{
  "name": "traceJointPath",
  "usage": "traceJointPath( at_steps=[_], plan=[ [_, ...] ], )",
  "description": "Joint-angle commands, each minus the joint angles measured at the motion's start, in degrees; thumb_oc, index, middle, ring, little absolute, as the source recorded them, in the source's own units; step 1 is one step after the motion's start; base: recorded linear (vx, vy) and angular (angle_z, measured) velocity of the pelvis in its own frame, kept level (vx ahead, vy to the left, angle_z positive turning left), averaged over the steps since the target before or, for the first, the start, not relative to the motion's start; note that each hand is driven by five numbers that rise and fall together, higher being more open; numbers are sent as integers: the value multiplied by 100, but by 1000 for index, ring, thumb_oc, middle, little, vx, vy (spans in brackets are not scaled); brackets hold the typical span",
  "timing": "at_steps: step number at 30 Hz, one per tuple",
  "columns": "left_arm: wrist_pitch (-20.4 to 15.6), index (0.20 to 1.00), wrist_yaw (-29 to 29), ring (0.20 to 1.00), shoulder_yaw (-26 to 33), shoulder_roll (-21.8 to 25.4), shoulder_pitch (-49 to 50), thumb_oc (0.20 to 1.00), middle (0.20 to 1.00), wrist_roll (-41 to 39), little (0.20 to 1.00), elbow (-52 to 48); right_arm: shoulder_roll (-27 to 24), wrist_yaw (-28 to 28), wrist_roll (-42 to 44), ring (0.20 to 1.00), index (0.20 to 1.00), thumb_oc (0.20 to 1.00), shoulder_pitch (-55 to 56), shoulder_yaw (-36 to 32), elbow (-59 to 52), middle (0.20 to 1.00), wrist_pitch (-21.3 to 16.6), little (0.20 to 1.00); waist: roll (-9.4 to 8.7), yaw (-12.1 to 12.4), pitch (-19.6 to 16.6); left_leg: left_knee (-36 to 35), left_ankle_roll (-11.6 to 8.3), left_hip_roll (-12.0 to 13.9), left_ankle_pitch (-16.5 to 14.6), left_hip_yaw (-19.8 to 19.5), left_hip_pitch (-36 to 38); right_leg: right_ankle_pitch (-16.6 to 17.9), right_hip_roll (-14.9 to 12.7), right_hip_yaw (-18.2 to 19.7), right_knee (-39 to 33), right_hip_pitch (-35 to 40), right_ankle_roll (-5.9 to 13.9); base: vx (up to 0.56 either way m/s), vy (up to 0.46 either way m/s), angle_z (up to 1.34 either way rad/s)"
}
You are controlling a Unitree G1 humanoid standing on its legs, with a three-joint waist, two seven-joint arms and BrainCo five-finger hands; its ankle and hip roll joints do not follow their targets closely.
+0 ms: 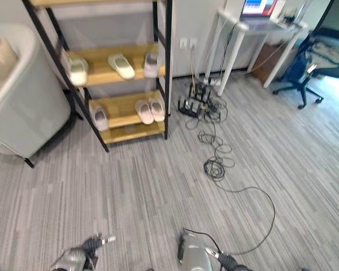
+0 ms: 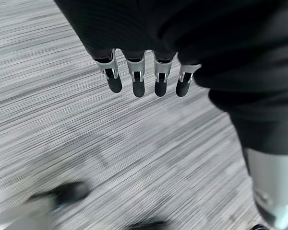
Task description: Arrange the slippers neatly on the shoe rack.
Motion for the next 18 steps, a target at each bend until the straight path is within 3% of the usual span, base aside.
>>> traceJointPath(
  at_steps=[1, 3, 4, 5, 6, 7, 9, 10, 11, 14, 18],
  plan=[
    [-196, 1000, 62, 1000, -46, -171, 489, 1000, 1000, 323, 1000, 99, -124, 26, -185, 1000, 1000, 1000, 19, -93, 389, 1000, -9, 1000, -101, 123, -71, 158, -244, -66, 302, -116, -268, 637, -109, 286, 432, 1274, 233, 524, -147, 109],
    [-176, 1000, 27, 1000, 28, -305, 586, 1000, 1000, 246, 1000, 201, -161, 35, -151, 1000, 1000, 1000, 60, -153, 481, 1000, -18, 1000, -40, 138, -237, 684, -443, 60, 479, -166, -304, 484, 74, 255, 511, 1460, 58, 497, -200, 55],
    [-179, 1000, 45, 1000, 37, -348, 587, 1000, 1000, 194, 1000, 189, -192, -24, -53, 1000, 1000, 1000, -10, -164, 462, 1000, -40, 1000, -100, 203, -169, 1799, -779, 144, 1109, -2, -882, 307, 107, 193, 489, 1727, -109, 297, -274, 17],
    [-157, 1000, 102, 1000, -34, -348, 518, 1000, 1000, 179, 1000, 84, -234, -148, 46, 1000, 1000, 1000, -162, -121, 391, 1000, -77, 1000, -256, 333, 3, 3059, -748, 310, 1283, 403, -1624, 170, 59, 71, 465, 1957, -281, 233, -285, 7],
    [-166, 1000, 153, 1000, -51, -347, 494, 1000, 1000, 147, 1000, 42, -256, -201, 120, 1000, 1000, 1000, -247, -110, 355, 1000, -96, 1000, -343, 416, 79, 3408, -687, 400, 1203, 571, -1933, 80, 28, 14, 463, 2069, -320, 270, -223, 15],
    [-184, 1000, 192, 1000, -7, -361, 492, 1000, 1000, 37, 1000, 23, -297, -245, 185, 1000, 1000, 1000, -281, -113, 262, 1000, -135, 1000, -432, 513, 81, 3167, -610, 564, 1082, 929, -2231, -44, -2, -102, 419, 2294, -329, 310, -91, 16],
    [-198, 1000, 252, 1000, 68, -354, 564, 1000, 1000, 6, 1000, 69, -336, -273, 185, 1000, 1000, 1000, -275, -112, 81, 1000, -185, 1000, -507, 604, 54, 2330, -593, 759, 961, 1185, -2208, -155, -34, -191, 335, 2531, -277, 382, 71, 30],
    [-222, 1000, 400, 1000, 158, -293, 625, 1000, 1000, 1, 1000, 106, -368, -337, 138, 1000, 1000, 1000, -282, -85, -114, 1000, -255, 1000, -525, 731, -11, 1319, -716, 893, 1165, 1064, -2261, -241, -27, -266, 271, 2681, -193, 383, 164, 4],
    [-246, 1000, 541, 1000, 190, -230, 625, 1000, 1000, 22, 1000, 100, -345, -370, 117, 1000, 1000, 1000, -290, -49, -205, 1000, -269, 1000, -534, 838, -3, 909, -775, 928, 1389, 865, -2263, -279, -18, -273, 224, 2813, -164, 349, 179, -31],
    [-233, 1000, 614, 1000, 318, -194, 631, 1000, 1000, -90, 1000, 218, -255, -425, 62, 1000, 1000, 1000, -271, -10, -375, 1000, -314, 1000, -560, 903, -85, 438, -814, 687, 1419, 383, -2048, -291, -25, -212, 235, 2953, -102, 203, 167, -52],
    [-207, 1000, 509, 1000, 314, -102, 822, 1000, 1000, 156, 1000, 267, -88, -298, -215, 1000, 1000, 1000, -94, 176, -758, 1000, -305, 1000, -606, 826, -373, 346, -625, 433, 1160, 448, -1622, -174, -244, -27, 315, 2944, 119, 217, 330, -36]
  ],
)
